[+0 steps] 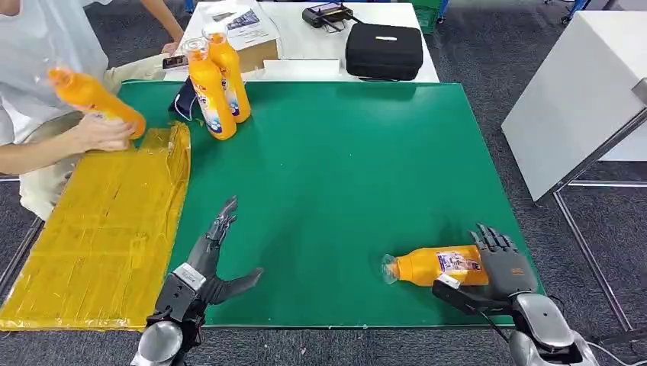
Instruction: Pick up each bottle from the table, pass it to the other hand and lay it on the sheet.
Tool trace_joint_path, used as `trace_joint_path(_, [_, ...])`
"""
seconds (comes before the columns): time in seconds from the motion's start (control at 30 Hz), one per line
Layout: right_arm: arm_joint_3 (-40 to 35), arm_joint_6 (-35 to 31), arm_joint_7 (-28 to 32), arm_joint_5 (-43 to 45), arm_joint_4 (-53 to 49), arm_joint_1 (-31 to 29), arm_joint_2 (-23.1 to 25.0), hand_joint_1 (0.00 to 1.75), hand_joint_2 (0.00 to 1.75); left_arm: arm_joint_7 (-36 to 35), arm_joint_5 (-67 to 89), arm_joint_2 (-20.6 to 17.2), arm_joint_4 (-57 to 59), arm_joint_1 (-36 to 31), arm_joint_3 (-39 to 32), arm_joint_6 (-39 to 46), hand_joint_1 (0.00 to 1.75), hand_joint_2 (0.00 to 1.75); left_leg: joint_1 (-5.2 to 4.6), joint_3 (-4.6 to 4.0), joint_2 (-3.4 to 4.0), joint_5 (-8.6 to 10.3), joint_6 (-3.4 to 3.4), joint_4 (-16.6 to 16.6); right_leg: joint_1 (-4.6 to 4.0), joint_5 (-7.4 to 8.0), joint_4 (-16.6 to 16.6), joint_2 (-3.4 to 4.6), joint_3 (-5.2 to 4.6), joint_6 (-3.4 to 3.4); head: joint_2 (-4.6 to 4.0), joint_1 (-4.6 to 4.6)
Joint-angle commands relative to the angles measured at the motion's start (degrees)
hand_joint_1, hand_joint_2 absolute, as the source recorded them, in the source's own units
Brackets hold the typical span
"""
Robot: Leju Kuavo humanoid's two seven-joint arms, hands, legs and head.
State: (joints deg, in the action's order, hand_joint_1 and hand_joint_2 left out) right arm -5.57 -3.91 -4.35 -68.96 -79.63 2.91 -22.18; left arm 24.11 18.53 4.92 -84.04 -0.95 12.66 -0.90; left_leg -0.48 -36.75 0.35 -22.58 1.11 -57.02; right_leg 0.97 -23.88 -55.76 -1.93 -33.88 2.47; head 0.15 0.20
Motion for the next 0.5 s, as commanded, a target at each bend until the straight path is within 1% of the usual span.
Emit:
trace_joint_path(0.03, [0.44, 0.56, -0.21, 0.02, 1.04, 0.49, 0.63, 0.00, 1.75, -0.33, -0.15, -0.09, 1.08, -0.64, 0.20, -0.32, 0.00, 1.75, 0.08, 0.28, -0.05, -0.13, -0.10, 0.00, -0.06, -0.12, 0.07, 0.11, 0.35, -0.10, 0.00, 0.00])
trace_joint_path(0.1, [0.44, 0.56, -0.21, 0.02, 1.04, 0.49, 0.63, 0.00, 1.75, -0.33, -0.15, -0.09, 1.08, -0.64, 0.20, -0.32, 0.00, 1.75, 0.05, 0.11, -0.03, -0.04, -0.06, 0.03, -0.03, -0.03, 0.06, 0.06, 0.15, -0.06, 0.00, 0.00])
trace_joint_path(0.13, [0.44, 0.56, -0.21, 0.02, 1.04, 0.49, 0.63, 0.00, 1.75, -0.33, -0.15, -0.09, 1.08, -0.64, 0.20, -0.32, 0.00, 1.75, 0.08, 0.27, -0.04, -0.12, -0.10, 0.01, -0.06, -0.10, 0.08, 0.11, 0.32, -0.10, 0.00, 0.00])
trace_joint_path(0.17, [0.44, 0.56, -0.21, 0.02, 1.04, 0.49, 0.63, 0.00, 1.75, -0.33, -0.15, -0.09, 1.08, -0.64, 0.20, -0.32, 0.00, 1.75, 0.07, 0.19, -0.04, -0.08, -0.08, 0.03, -0.05, -0.06, 0.08, 0.08, 0.24, -0.09, 0.00, 0.00])
trace_joint_path(0.2, [0.44, 0.56, -0.21, 0.02, 1.04, 0.49, 0.63, 0.00, 1.75, -0.33, -0.15, -0.09, 1.08, -0.64, 0.20, -0.32, 0.00, 1.75, 0.10, 0.30, -0.05, -0.13, -0.11, 0.01, -0.07, -0.12, 0.08, 0.11, 0.36, -0.11, 0.00, 0.00])
trace_joint_path(0.27, [0.44, 0.56, -0.21, 0.02, 1.04, 0.49, 0.63, 0.00, 1.75, -0.33, -0.15, -0.09, 1.08, -0.64, 0.20, -0.32, 0.00, 1.75, 0.06, 0.15, -0.04, -0.06, -0.07, 0.02, -0.04, -0.05, 0.06, 0.06, 0.19, -0.08, 0.00, 0.00])
trace_joint_path(0.3, [0.44, 0.56, -0.21, 0.02, 1.04, 0.49, 0.63, 0.00, 1.75, -0.33, -0.15, -0.09, 1.08, -0.64, 0.20, -0.32, 0.00, 1.75, 0.10, 0.30, -0.05, -0.14, -0.12, 0.01, -0.08, -0.12, 0.08, 0.12, 0.36, -0.12, 0.00, 0.00])
trace_joint_path(0.4, [0.45, 1.40, -0.66, -0.08, 1.25, 0.85, 0.15, 0.00, 1.75, -0.34, -0.16, 0.01, 1.22, -0.71, 0.28, -0.32, 0.00, 1.75, 0.05, 0.14, -0.04, -0.05, -0.06, 0.03, -0.04, -0.04, 0.07, 0.05, 0.17, -0.07, 0.00, 0.00])
trace_joint_path(0.43, [0.65, 1.80, -0.76, 0.17, 1.30, 1.14, -0.22, 0.00, 1.75, -0.34, -0.16, -0.02, 1.21, -0.68, 0.37, -0.33, 0.00, 1.75, 0.09, 0.31, -0.06, -0.14, -0.10, 0.01, -0.07, -0.12, 0.08, 0.09, 0.37, -0.11, 0.00, 0.00])
trace_joint_path(0.5, [0.90, 2.33, -0.75, 0.53, 1.68, 1.28, -0.71, 0.00, 1.75, -0.37, -0.21, -0.10, 1.31, -0.82, 0.58, -0.42, 0.00, 1.75, 0.08, 0.23, -0.08, -0.10, -0.08, 0.02, -0.06, -0.09, 0.08, 0.05, 0.29, -0.09, 0.00, 0.00])
